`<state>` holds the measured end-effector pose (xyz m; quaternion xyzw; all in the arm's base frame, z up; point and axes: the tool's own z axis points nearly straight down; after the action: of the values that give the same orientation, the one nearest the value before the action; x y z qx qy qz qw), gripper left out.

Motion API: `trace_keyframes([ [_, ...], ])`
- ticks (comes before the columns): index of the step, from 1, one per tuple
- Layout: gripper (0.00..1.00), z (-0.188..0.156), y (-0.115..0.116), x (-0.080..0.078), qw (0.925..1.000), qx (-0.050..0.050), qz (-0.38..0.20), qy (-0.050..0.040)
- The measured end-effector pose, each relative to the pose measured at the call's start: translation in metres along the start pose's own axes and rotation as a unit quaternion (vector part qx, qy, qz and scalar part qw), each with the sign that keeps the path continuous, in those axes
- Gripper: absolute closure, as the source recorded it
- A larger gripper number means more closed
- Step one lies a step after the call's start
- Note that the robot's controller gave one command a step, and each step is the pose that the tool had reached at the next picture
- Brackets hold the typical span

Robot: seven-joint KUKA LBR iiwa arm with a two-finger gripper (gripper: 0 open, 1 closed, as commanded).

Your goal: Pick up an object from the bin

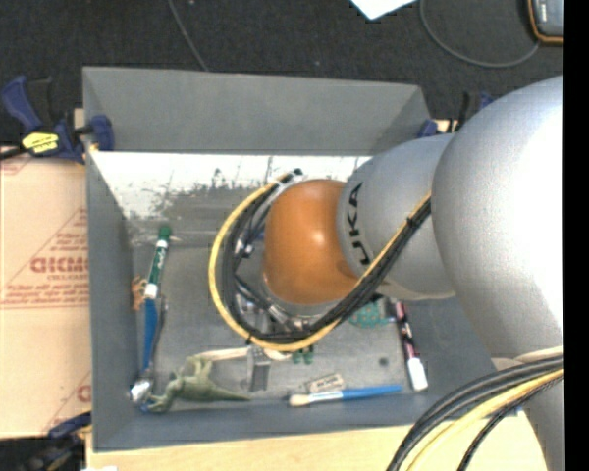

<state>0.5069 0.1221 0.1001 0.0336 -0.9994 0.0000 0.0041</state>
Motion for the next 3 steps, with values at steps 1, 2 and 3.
trace_keyframes([
  [1, 0.00, 0.029, -0.015, -0.030, 0.9932, 0.005, -0.116, -0.0136],
  [2, 1.00, 0.029, 0.027, 0.002, 0.9981, 0.000, -0.061, -0.0024],
  [3, 1.00, 0.029, 0.027, 0.002, 0.9981, 0.000, -0.061, -0.0025],
])
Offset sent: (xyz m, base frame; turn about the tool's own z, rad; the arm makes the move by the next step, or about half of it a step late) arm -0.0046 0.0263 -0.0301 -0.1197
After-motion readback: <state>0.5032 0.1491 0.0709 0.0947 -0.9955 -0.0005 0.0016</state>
